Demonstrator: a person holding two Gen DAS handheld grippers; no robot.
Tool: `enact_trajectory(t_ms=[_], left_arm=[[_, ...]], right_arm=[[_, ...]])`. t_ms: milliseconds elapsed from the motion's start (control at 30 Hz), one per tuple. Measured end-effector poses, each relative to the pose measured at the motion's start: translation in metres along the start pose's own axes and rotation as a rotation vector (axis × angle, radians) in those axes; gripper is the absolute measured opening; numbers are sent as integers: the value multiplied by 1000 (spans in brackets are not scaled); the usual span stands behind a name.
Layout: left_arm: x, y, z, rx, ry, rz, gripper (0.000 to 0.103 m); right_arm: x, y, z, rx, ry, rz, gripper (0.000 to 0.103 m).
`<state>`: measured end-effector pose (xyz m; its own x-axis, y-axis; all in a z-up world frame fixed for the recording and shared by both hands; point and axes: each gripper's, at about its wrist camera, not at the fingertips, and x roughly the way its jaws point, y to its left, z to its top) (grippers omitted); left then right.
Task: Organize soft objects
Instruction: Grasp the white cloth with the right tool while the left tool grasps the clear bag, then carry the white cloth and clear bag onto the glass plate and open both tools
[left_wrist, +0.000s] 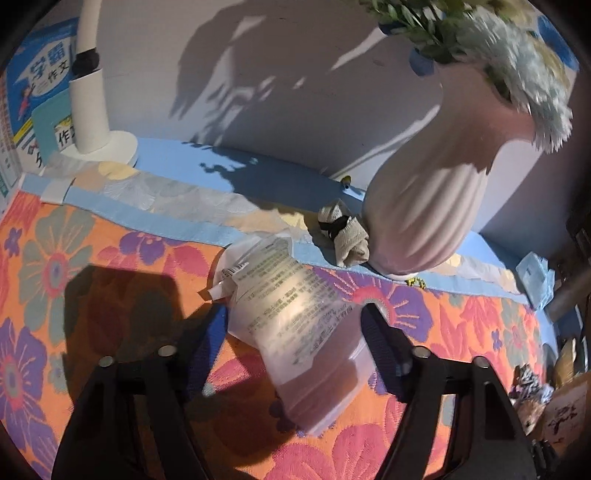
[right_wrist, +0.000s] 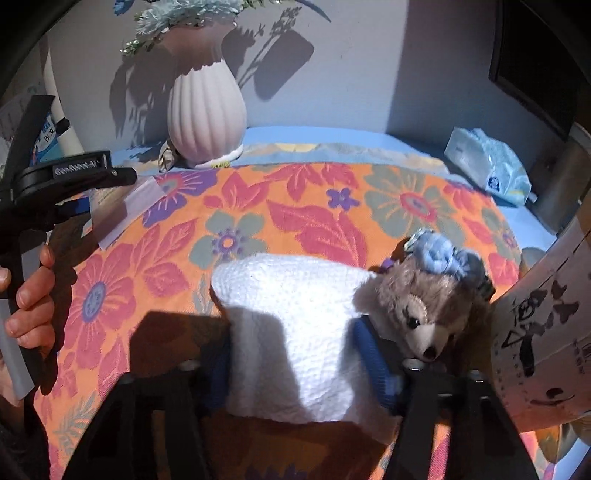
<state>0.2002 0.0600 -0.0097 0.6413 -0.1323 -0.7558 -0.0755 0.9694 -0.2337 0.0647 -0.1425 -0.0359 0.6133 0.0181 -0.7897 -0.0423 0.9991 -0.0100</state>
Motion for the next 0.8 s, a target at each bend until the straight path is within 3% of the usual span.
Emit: enact_trajectory(t_ms=[33,100,233,400,800], left_arm=[[0,-2,0,12,-6,7,60],[-5,-5,0,37,-27,10,44],[-13,-10,-4,75,-61,23,33],[-25,-18,-8,105,-92,11,31],[-53,-28,-18,101,-119,-46,31]], right_arm=[[0,0,0,-5,-9,-11,42],[0,1,1,-6,-19,-17,32],[-3,1,0,-5,-38,6,14],[-10,0,-3,-10,-64,99,7],[-32,4,-10,-48,-157,226,7]])
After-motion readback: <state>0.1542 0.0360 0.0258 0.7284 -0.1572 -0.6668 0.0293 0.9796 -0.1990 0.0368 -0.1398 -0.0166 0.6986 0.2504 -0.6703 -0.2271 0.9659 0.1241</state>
